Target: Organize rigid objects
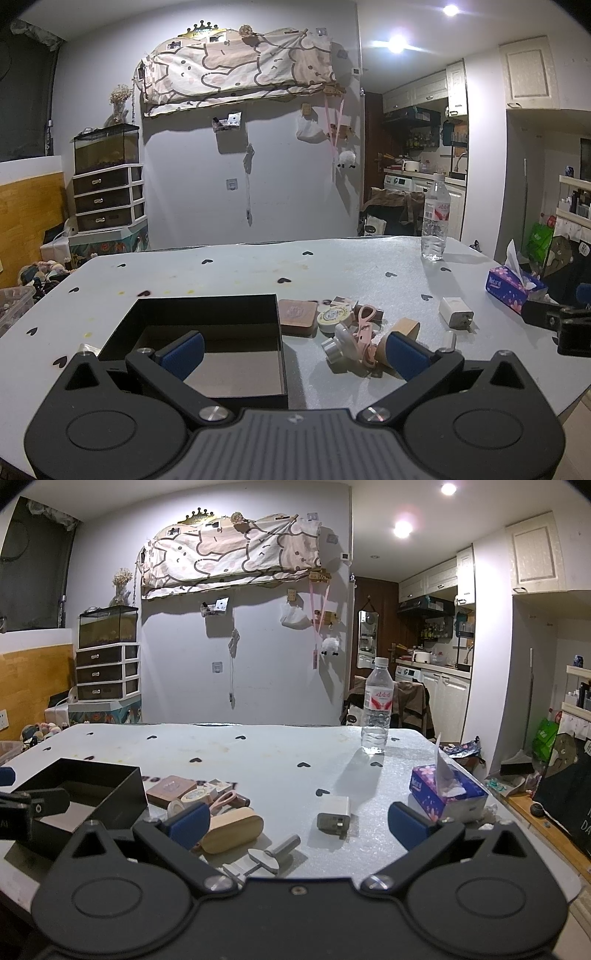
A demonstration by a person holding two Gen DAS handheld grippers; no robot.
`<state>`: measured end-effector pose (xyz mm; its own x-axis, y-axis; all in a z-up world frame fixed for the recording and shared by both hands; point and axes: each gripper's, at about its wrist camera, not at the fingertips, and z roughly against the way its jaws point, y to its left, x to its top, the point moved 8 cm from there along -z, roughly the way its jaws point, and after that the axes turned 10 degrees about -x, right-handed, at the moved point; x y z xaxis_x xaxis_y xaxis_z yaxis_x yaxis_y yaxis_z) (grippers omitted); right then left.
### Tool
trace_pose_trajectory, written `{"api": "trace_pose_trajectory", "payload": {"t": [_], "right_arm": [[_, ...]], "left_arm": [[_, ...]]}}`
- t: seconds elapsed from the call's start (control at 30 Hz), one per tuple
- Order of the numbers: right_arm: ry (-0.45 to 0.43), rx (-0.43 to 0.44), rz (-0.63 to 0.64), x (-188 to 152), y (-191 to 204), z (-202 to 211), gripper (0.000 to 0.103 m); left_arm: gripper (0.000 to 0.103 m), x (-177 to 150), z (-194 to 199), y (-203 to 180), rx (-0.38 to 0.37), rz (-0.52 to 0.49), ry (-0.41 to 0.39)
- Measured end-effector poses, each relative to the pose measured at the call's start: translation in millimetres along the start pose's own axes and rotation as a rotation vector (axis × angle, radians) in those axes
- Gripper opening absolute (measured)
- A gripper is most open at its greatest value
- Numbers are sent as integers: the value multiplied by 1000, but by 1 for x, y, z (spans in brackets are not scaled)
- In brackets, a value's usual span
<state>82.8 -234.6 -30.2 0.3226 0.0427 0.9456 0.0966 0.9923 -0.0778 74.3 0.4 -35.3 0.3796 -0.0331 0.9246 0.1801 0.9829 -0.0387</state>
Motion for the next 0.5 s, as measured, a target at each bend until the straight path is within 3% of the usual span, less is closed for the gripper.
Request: {"api": "trace_pose_trajectory", "payload": {"t": [0.5], "right_arm": [[-18,10,-11,9,-3,6,103]], "left_arm": [[103,4,2,-2,-4,-16,-17]]}}
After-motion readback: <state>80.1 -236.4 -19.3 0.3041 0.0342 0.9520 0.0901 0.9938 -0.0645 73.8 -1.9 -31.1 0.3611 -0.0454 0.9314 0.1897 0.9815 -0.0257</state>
